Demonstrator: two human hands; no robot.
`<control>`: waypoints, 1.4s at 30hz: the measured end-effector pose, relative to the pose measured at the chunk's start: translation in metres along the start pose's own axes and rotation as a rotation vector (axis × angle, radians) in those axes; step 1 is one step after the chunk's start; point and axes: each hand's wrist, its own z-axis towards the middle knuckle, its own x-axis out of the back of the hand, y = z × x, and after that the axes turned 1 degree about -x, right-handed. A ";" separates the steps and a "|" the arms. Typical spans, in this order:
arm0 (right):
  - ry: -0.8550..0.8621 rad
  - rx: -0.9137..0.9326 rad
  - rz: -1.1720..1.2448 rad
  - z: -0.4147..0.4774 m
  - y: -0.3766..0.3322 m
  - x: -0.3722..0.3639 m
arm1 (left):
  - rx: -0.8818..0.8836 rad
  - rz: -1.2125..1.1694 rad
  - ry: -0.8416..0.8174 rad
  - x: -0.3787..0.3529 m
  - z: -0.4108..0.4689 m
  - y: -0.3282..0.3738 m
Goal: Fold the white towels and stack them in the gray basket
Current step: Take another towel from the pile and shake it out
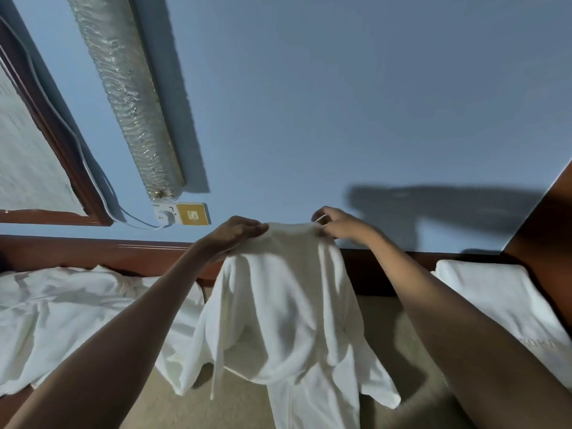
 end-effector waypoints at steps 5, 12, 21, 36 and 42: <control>-0.443 -0.004 0.033 -0.006 -0.029 -0.029 | -0.042 0.094 -0.093 -0.006 0.009 0.035; -0.325 0.102 0.193 -0.004 -0.036 -0.011 | -0.117 0.163 -0.006 0.002 0.009 0.030; -0.031 0.238 0.351 0.004 -0.066 0.022 | -0.163 0.316 0.153 -0.004 0.021 -0.001; -0.259 0.100 -0.247 0.020 -0.057 0.003 | -0.098 0.205 0.024 -0.003 0.043 0.060; -0.226 0.175 0.041 0.016 -0.058 0.010 | -0.211 0.519 0.128 0.013 0.040 0.056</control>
